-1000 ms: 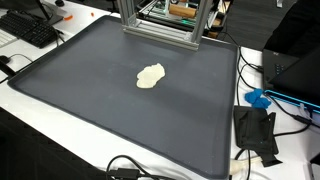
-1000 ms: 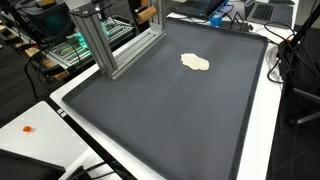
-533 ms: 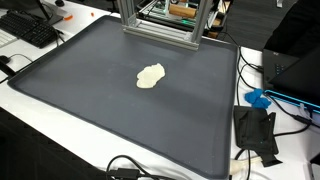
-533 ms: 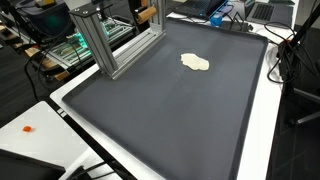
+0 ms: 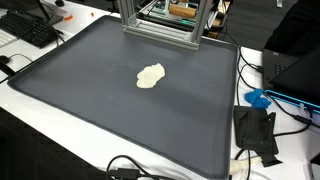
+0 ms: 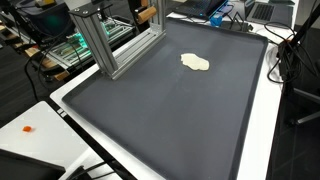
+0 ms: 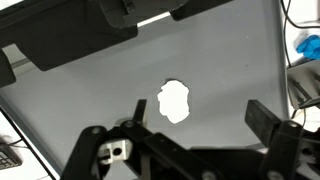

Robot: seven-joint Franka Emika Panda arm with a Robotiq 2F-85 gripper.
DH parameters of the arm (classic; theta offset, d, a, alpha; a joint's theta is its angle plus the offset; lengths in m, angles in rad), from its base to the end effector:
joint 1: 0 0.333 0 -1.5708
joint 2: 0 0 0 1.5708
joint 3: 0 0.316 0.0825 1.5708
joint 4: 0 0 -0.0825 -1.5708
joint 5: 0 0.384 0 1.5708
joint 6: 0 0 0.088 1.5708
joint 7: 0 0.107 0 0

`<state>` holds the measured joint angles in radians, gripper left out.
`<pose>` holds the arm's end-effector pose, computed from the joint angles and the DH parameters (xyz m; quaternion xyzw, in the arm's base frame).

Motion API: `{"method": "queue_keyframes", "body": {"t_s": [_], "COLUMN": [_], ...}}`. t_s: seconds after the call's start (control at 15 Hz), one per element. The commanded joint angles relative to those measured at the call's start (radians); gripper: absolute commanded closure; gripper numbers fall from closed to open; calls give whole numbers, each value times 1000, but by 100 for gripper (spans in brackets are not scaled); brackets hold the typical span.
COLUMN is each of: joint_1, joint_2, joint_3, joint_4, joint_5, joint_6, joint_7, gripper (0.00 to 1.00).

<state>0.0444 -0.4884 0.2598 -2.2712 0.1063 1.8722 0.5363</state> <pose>0.3928 0.1459 0.5440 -0.9891 0.1416 -0.0389 0.0068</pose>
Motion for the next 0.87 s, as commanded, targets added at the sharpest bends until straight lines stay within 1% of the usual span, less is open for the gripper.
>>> {"method": "queue_keyframes", "body": {"t_s": [0.0,0.13,0.27,0.33,0.8], "joint_1": [-9,-5,3,10,10], "joint_2": [51,65,70,59,63], "joint_3": [17,15,11,-3,-4], "joint_4": [48,59,62,50,53], "joint_5": [-32,-43,-54,-35,-36], "joint_6": [-15,-15,-4,-1,-1], "joint_7": [72,95,88,71,71], "gripper": [0,0,0,0,0]}}
